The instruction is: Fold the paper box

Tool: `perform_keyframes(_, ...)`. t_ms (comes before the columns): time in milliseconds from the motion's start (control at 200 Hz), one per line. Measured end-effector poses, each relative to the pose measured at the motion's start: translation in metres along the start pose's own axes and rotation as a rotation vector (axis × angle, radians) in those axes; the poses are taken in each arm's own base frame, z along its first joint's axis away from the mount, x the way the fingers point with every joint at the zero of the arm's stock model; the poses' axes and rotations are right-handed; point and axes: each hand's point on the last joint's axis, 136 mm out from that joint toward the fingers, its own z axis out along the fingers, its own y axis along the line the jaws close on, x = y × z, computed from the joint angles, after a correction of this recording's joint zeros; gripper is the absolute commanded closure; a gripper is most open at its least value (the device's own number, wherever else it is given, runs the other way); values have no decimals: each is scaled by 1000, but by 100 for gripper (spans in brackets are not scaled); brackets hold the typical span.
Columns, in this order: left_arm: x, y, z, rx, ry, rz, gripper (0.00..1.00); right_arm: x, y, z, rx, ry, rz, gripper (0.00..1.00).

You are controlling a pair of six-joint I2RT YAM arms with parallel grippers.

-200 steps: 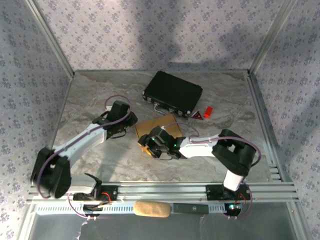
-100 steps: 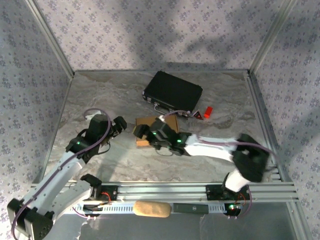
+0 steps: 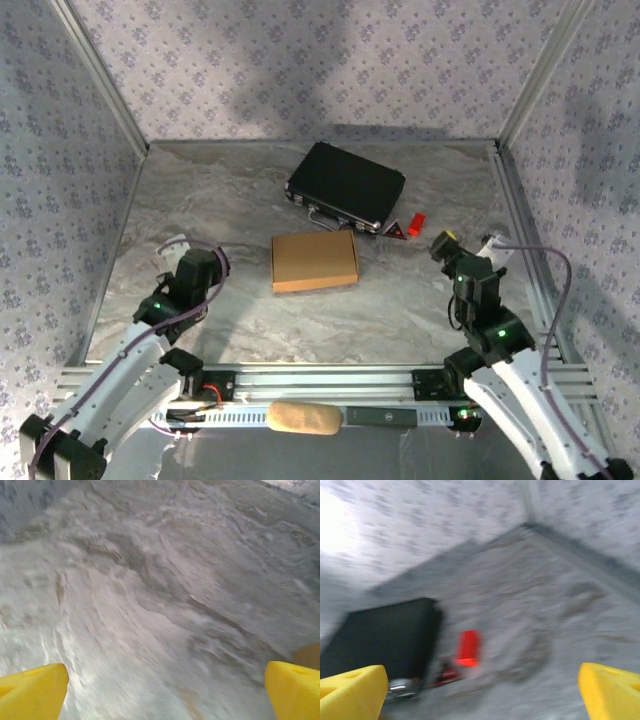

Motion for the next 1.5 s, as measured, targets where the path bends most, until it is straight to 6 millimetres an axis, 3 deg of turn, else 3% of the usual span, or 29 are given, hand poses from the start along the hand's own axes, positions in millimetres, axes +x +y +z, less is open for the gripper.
perform_keyframes(75, 12, 12, 11, -19, -29, 60, 0, 29, -28, 19, 93, 16, -116, 1)
perform_keyframes(155, 12, 24, 21, -43, -58, 77, 0, 54, -48, 34, 150, 39, -212, 1)
perform_keyframes(235, -2, 26, 28, -43, -102, 82, 0, 66, -58, 47, 172, 47, -249, 1)
perform_keyframes(380, -20, 12, 45, 12, -146, 129, 0, 75, -66, 71, 179, 54, -251, 1)
perform_keyframes(520, -13, 3, 70, 36, -118, 226, 0, 79, -61, 93, 135, 52, -256, 1)
perform_keyframes(715, -4, 17, 101, 2, -105, 245, 0, 76, -59, 116, 108, 12, -227, 1)
perform_keyframes(974, -13, 8, 122, 28, -155, 271, 0, 95, -30, 150, -19, 55, -320, 1)
perform_keyframes(1054, -16, 10, 135, 27, -192, 239, 0, 86, -19, 155, -50, 37, -335, 1)
perform_keyframes(1114, -3, 15, 147, 23, -157, 238, 0, 77, -10, 161, -68, 27, -340, 1)
perform_keyframes(1164, 4, 17, 149, 26, -125, 240, 0, 69, -5, 165, -79, 13, -340, 1)
perform_keyframes(1259, -4, 12, 151, 58, -147, 227, 0, 62, 2, 169, -83, 7, -351, 1)
perform_keyframes(1499, -23, 0, 156, 91, -170, 215, 0, 73, 4, 168, -84, 48, -382, 1)
